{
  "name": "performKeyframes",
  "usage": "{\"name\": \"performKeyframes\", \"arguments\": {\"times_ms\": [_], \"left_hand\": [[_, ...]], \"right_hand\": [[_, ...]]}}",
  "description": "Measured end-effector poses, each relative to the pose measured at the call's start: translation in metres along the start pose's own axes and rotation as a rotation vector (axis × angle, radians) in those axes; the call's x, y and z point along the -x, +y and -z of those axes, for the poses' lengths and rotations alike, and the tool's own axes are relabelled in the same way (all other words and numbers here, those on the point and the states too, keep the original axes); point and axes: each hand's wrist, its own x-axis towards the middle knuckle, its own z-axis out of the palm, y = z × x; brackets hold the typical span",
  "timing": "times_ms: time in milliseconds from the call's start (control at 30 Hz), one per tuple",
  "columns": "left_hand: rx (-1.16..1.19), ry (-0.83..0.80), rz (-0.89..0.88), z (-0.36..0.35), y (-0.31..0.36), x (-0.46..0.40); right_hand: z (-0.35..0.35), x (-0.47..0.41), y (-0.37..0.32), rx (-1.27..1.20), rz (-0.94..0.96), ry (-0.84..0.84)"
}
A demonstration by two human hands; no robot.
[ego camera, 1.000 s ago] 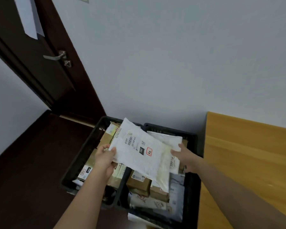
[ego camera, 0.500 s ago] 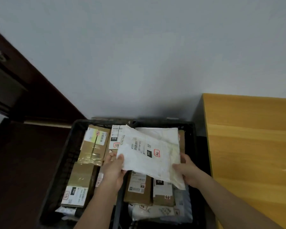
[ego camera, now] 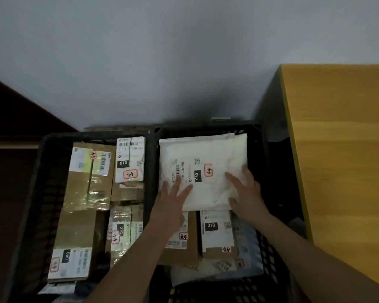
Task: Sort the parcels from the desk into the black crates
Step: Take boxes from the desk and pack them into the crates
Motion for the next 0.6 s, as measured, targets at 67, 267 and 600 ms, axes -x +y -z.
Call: {"name": "performKeyframes", "arguments": {"times_ms": [67, 267, 600], "left_hand": [[-0.025, -0.084, 0.014, -0.004, 0.000, -0.009], [-0.156, -0.163, 0.041, -0.005, 0.010, -0.026], [-0.120, -0.034, -0.015, 0.063, 0.020, 0.006]], "right_hand": [[-0.006, -0.006, 0.004, 0.037, 0.004, -0.019], [-0.006, -0.025, 0.003, 0.073, -0.056, -0.084], [0.054, 0.017, -0.030, 0.156, 0.008, 0.009]]}}
